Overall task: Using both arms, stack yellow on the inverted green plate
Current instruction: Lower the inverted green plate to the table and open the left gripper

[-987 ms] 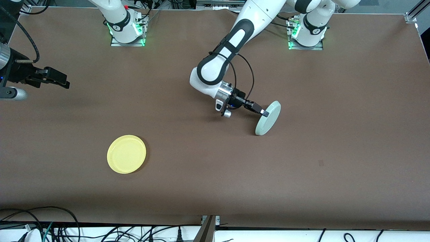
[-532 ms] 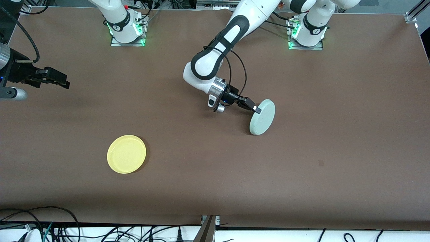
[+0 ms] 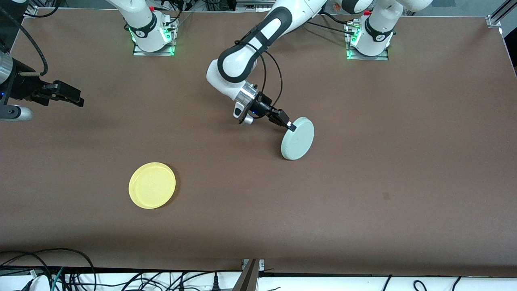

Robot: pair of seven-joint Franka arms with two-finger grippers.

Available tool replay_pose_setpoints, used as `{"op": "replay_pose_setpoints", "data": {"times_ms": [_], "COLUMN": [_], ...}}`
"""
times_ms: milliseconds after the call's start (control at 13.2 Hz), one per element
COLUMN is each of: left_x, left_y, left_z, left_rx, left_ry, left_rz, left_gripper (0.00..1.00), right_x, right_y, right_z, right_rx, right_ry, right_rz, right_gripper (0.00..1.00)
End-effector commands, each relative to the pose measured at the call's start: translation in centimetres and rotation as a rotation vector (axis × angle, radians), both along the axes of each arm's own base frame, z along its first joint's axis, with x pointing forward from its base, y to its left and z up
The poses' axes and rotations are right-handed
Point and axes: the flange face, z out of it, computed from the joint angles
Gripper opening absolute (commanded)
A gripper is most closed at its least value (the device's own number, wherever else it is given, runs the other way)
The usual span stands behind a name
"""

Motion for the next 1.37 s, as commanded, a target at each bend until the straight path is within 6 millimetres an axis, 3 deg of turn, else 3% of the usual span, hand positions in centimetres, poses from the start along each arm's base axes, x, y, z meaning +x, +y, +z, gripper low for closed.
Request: {"op": "replay_pose_setpoints", "data": {"times_ms": [0, 228, 532, 684, 759, 835, 987, 1063, 1291], "left_x": [-1.8, -3.1, -3.7, -2.8, -1.3, 1.6, 7.6, 9.7, 16.7], "left_y": [-2.4, -4.0, -8.0, -8.6, -7.9, -6.1, -0.4, 2.0, 11.6], "left_z": [-1.6, -1.6, 1.2, 1.5, 2.8, 5.4, 10.5, 12.6, 19.7], "left_rx": [-0.113, -0.246, -0.592, -0.755, -0.778, -0.816, -0.884, -0.893, -0.926], "left_ry": [0.011, 0.049, 0.201, 0.282, 0.277, 0.262, 0.234, 0.220, 0.218], "left_rz": [0.004, 0.023, 0.136, 0.210, 0.234, 0.270, 0.399, 0.427, 0.456], "left_gripper": [0.96, 1.00, 1.00, 1.00, 1.00, 1.00, 1.00, 1.00, 1.00], "right_x": [0.1, 0.1, 0.5, 1.2, 1.5, 1.8, 2.4, 3.1, 5.8], "right_y": [0.1, 0.1, -0.1, -0.4, -0.4, -0.4, -0.5, -0.4, -1.1], "right_z": [0.2, 0.2, -0.5, -2.2, -2.6, -2.6, -3.6, -5.1, -10.2], "right_rx": [0.015, 0.015, 0.004, 0.001, 0.000, -0.007, -0.010, -0.014, -0.031], "right_ry": [-0.005, -0.006, 0.004, 0.033, 0.036, 0.016, 0.005, 0.021, 0.039], "right_rz": [0.006, 0.006, 0.002, -0.006, -0.006, -0.005, -0.006, -0.006, -0.014], "right_gripper": [1.00, 1.00, 1.00, 1.00, 1.00, 1.00, 1.00, 1.00, 1.00]}}
